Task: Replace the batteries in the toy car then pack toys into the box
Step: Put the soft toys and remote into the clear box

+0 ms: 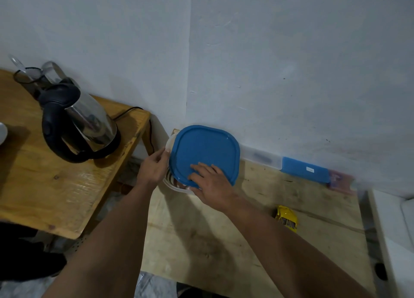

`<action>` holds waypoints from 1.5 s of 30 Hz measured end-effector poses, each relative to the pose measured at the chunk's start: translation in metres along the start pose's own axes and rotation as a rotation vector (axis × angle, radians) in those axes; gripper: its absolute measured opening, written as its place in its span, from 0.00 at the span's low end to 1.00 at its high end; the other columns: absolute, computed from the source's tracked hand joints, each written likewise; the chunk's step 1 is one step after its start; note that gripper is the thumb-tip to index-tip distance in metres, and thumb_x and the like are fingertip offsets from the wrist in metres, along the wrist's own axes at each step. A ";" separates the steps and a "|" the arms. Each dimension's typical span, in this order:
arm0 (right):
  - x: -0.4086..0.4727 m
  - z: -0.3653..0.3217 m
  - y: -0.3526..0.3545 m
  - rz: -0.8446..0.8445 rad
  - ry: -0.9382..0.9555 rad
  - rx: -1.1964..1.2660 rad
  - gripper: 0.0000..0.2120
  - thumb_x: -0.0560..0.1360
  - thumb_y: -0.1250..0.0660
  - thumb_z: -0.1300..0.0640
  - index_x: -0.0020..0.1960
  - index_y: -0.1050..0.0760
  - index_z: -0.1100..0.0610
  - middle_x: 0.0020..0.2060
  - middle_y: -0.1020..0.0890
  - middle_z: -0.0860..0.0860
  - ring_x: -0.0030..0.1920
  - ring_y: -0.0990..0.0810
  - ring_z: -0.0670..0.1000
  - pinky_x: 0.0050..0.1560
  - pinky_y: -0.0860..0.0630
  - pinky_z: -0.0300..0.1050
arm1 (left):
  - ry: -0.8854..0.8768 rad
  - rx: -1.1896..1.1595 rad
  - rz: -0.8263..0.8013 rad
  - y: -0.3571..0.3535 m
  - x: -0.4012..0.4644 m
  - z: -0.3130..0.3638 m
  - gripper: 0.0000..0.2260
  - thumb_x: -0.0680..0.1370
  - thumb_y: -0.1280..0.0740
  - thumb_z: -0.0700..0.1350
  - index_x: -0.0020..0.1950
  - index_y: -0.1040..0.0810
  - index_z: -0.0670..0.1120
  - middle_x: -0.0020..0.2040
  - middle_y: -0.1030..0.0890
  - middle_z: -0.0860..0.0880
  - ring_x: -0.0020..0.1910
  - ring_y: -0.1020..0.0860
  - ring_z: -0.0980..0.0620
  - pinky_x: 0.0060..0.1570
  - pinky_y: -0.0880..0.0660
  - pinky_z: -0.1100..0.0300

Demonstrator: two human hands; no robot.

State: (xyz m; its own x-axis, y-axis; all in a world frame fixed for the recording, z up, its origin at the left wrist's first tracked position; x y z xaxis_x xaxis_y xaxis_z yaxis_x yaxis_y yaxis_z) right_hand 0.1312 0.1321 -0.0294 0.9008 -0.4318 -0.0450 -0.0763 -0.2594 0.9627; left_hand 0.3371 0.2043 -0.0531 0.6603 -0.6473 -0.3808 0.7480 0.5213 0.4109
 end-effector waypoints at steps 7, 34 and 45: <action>0.001 -0.015 -0.009 0.018 0.066 0.012 0.16 0.82 0.40 0.46 0.66 0.26 0.49 0.75 0.32 0.49 0.78 0.40 0.53 0.77 0.47 0.60 | -0.030 0.044 0.002 0.002 0.004 0.004 0.25 0.84 0.37 0.60 0.78 0.26 0.51 0.72 0.21 0.47 0.70 0.24 0.45 0.62 0.26 0.55; -0.005 0.030 -0.024 0.115 -0.661 0.113 0.40 0.79 0.52 0.31 0.82 0.57 0.53 0.80 0.66 0.52 0.70 0.31 0.61 0.61 0.24 0.57 | -0.184 0.600 0.075 -0.018 -0.012 0.003 0.26 0.88 0.50 0.55 0.86 0.49 0.53 0.68 0.25 0.43 0.62 0.23 0.42 0.57 0.22 0.40; -0.003 0.034 -0.024 0.125 -0.663 0.093 0.41 0.77 0.53 0.29 0.82 0.56 0.51 0.79 0.69 0.49 0.57 0.20 0.57 0.43 0.18 0.50 | -0.172 0.717 0.028 -0.020 -0.001 0.002 0.28 0.87 0.48 0.52 0.85 0.56 0.57 0.66 0.27 0.45 0.59 0.23 0.42 0.55 0.22 0.40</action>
State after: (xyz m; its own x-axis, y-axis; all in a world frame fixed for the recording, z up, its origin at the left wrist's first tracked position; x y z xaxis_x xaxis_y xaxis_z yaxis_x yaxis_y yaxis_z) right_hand 0.1161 0.1099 -0.0614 0.4330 -0.8938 -0.1170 -0.2258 -0.2332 0.9458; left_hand 0.3209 0.1934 -0.0594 0.6143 -0.7479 -0.2516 0.4645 0.0849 0.8815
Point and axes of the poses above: each hand's wrist, its own x-axis towards the middle knuckle, its own y-axis out of the back of the hand, z = x × y, the point moved 2 cm from there along x, towards the middle knuckle
